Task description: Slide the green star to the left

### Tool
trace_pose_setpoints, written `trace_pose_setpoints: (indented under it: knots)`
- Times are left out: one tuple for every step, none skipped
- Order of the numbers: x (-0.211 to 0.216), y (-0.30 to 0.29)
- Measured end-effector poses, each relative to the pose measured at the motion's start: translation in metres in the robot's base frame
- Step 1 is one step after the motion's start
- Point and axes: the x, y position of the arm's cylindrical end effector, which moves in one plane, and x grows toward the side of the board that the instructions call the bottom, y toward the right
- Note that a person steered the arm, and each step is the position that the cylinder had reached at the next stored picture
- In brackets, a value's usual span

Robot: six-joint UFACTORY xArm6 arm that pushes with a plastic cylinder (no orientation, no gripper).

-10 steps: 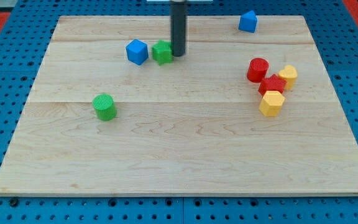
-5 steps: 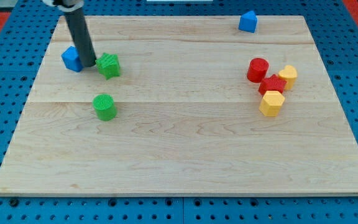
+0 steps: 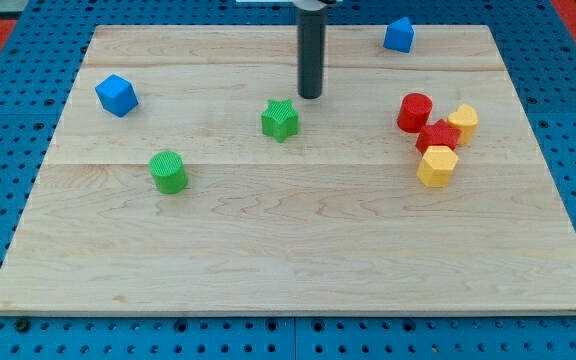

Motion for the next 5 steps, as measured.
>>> trace_pose_setpoints:
  knots:
    - [0.041,0.0]
    - [0.051,-0.043]
    - [0.04,-0.149]
    - [0.039,-0.166]
    - [0.027,-0.157]
